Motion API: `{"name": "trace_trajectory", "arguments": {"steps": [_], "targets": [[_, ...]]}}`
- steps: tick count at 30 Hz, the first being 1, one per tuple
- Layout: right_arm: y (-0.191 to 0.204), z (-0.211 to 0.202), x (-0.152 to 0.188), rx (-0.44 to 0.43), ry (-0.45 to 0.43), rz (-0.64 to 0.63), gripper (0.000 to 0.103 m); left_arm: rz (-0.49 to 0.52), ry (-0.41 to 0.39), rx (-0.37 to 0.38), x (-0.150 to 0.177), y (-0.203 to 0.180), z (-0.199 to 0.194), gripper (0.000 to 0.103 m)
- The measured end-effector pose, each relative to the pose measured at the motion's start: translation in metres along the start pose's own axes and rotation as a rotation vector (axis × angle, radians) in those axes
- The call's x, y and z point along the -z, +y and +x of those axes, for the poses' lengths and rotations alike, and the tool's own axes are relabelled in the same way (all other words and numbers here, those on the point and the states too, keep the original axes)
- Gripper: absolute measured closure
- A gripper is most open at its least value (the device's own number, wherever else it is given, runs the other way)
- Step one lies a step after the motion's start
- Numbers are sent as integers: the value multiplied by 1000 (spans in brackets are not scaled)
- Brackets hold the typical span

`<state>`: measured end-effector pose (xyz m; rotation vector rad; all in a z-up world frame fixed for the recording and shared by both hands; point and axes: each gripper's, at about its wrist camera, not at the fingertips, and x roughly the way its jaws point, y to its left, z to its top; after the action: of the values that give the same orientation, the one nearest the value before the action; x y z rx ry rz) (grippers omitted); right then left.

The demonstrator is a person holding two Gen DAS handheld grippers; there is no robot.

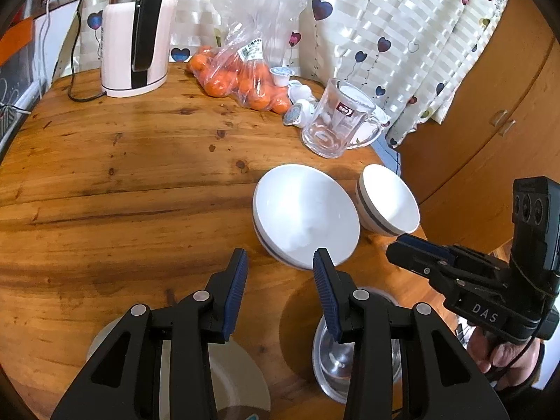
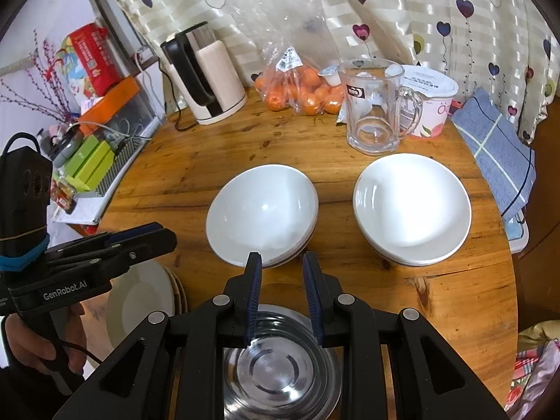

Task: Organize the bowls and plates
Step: 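Move both tools past the steel bowl toward the white bowls, then close both tools on the rim of the nearer white bowl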

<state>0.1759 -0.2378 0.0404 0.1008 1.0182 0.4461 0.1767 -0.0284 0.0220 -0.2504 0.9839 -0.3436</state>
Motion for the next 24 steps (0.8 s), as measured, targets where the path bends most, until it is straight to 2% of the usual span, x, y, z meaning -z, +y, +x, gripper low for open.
{"name": "trace_trajectory", "arguments": {"steps": [10, 21, 24], "targets": [[-8, 19, -10, -7, 19, 36, 79, -22, 22, -24, -12, 4, 23, 63], [-16, 40, -21, 5, 35, 63, 85, -33, 35, -35, -19, 9, 43, 63], [-18, 45, -22, 10, 42, 67, 86, -36, 44, -32, -20, 10, 48, 68]]}}
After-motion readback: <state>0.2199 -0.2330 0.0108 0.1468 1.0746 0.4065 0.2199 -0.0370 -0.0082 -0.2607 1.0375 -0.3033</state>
